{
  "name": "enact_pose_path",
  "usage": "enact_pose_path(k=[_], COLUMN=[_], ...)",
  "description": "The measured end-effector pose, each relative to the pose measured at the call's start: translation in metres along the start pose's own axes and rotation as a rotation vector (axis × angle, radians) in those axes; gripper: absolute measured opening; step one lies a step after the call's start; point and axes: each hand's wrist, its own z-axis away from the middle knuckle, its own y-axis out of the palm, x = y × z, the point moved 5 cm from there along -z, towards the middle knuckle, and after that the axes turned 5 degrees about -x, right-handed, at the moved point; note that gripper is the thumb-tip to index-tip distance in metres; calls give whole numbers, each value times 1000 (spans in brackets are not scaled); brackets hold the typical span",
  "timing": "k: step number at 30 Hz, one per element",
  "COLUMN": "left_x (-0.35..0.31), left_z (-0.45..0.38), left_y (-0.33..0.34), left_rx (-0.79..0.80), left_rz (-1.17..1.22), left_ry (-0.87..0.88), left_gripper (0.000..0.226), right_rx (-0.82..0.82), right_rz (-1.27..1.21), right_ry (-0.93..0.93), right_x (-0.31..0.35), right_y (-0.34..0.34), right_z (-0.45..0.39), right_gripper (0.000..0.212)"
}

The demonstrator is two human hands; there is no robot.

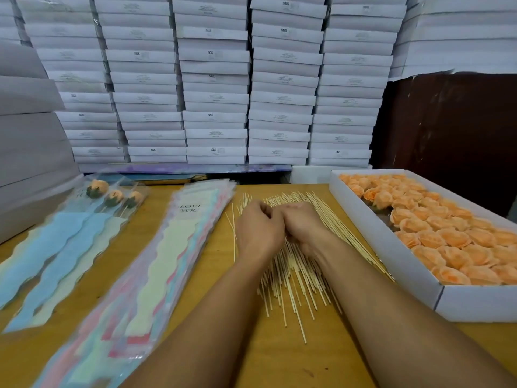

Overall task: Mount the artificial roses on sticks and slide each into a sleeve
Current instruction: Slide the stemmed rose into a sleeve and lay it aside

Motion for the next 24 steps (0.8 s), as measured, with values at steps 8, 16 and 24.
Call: enact_pose_path(k=[8, 16, 24], left_x=[18, 19, 20], left_z=[10, 5, 6], left_y=[1, -3, -1], left_rx=[61, 10, 47], left_rz=[-170, -194, -179], left_ry=[137, 168, 157], left_gripper=[4, 3, 6], right_rx=[-35, -116, -422], right_rz=[452, 632, 1164], right_ry=[-171, -203, -184], right_x=[4, 43, 58], right_y=[-4, -36, -112], right_z=[0, -17, -44], right_gripper=[18, 28, 12])
